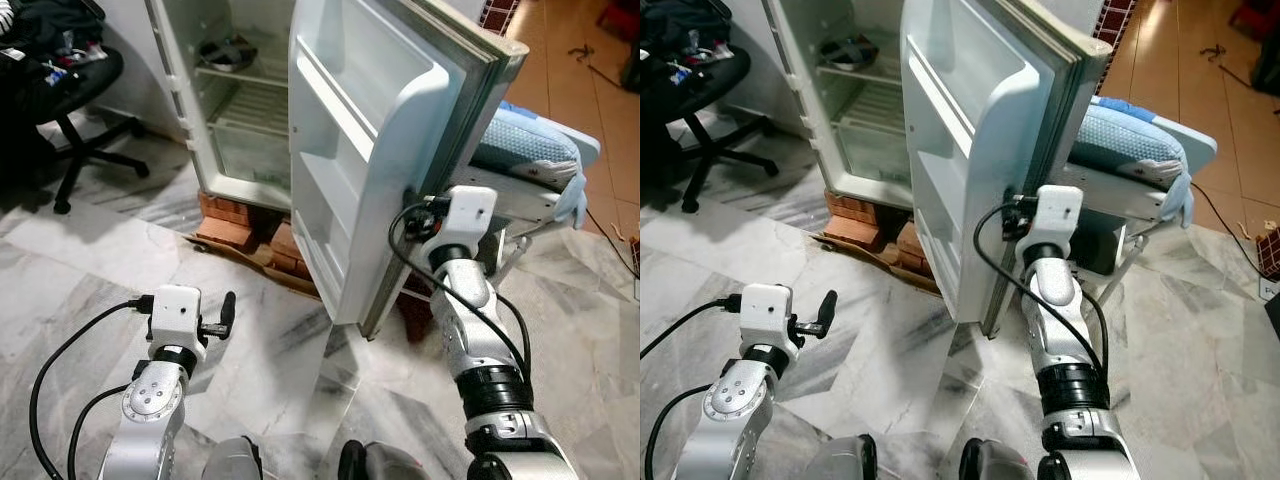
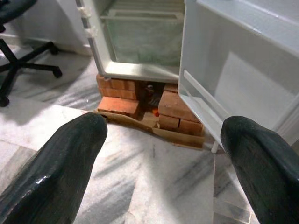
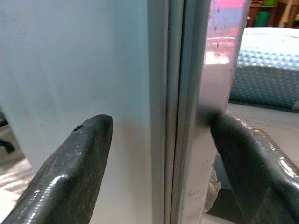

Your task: Restocking fridge

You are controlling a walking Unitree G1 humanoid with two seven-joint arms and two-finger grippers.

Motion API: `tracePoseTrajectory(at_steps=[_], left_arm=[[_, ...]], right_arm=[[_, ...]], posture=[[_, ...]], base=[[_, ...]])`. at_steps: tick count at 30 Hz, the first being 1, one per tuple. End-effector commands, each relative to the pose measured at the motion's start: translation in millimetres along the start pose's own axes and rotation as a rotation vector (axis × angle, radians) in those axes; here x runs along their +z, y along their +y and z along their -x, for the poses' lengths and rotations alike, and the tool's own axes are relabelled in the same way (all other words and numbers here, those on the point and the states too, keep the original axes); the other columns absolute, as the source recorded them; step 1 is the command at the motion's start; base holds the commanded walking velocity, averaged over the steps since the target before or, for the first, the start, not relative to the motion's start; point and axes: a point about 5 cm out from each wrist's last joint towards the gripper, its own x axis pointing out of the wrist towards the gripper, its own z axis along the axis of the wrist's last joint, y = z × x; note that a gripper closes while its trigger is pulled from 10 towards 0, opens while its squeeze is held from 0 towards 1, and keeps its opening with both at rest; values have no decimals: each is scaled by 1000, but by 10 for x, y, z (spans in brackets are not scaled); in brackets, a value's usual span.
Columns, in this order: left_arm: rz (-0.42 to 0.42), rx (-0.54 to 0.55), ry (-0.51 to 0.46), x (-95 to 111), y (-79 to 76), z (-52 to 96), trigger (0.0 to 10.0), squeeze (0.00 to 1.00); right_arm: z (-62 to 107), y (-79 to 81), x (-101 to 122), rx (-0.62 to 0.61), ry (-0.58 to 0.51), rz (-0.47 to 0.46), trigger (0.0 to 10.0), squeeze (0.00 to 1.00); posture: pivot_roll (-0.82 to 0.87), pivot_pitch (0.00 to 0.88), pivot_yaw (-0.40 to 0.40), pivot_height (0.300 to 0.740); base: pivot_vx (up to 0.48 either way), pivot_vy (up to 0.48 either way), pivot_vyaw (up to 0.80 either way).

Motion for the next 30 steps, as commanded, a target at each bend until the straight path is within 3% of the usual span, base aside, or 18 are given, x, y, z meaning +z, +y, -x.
tracePoseTrajectory(at_steps=[1, 4, 5, 7, 8, 9, 11, 12, 14, 15, 16, 20, 22, 25, 30], left_arm=[[-5, -10, -1, 17, -15, 9, 10000, 0], [-1, -12, 4, 22, -13, 4, 10000, 0], [1, -15, 5, 27, -7, -1, 10000, 0], [2, -15, 5, 30, -4, -3, 10000, 0], [2, -17, 5, 33, -3, -7, 10000, 0], [2, -17, 5, 33, -3, -7, 10000, 0], [2, -22, 5, 31, 0, -11, 10000, 0], [2, -25, 6, 30, 0, -13, 10000, 0], [1, -29, 9, 26, -7, -16, 10000, 0], [1, -29, 9, 26, -7, -16, 10000, 0], [-5, -40, 15, 19, -29, -16, 10000, 0], [-7, -44, 17, 19, -36, -14, 10000, 0], [0, -44, 18, 23, -26, -18, 10000, 0], [-1, -42, 14, 32, -16, -30, 10000, 0], [1, -40, 10, 44, -8, -44, 10000, 0]], right_arm=[[-12, -11, -25, -2, 19, -7, 10000, 0], [-49, 81, -6, 51, 12, -85, 10000, 0], [-75, 198, 58, 136, -13, -168, 10000, 0], [-82, 264, 102, 186, -27, -218, 10000, 0], [-57, 381, 167, 290, -27, -339, 10000, 0], [-57, 381, 167, 290, -27, -339, 10000, 0], [88, 671, 403, 565, -48, -569, 10000, 0], [249, 816, 565, 746, -69, -647, 10000, 0], [513, 947, 709, 967, -66, -699, 10000, 0], [513, 947, 709, 967, -66, -699, 10000, 0], [738, 957, 709, 1117, -27, -701, 10000, 0], [826, 928, 693, 1172, 1, -727, 10000, 0], [878, 837, 620, 1157, 58, -748, 10000, 0], [865, 717, 397, 1038, 134, -654, 10000, 0], [888, 621, 231, 977, 194, -584, 10000, 0]], posture=[[96, 125, -51, 740], [105, 129, -55, 740], [103, 133, -49, 740], [103, 134, -48, 740], [102, 142, -46, 740], [102, 142, -46, 740], [95, 142, -41, 740], [90, 141, -40, 740], [91, 141, -41, 740], [91, 141, -41, 740], [88, 143, -40, 740], [86, 143, -38, 740], [79, 142, -35, 740], [76, 141, -37, 740], [77, 139, -38, 740]], base=[[0, 0, 0], [0, 0, 0], [0, 0, 0], [0, 0, 0], [0, 0, 0], [0, 0, 0], [0, 0, 0], [0, 0, 0], [0, 0, 0], [0, 0, 0], [0, 0, 0], [0, 0, 0], [0, 0, 0], [0, 0, 0], [0, 0, 0]])
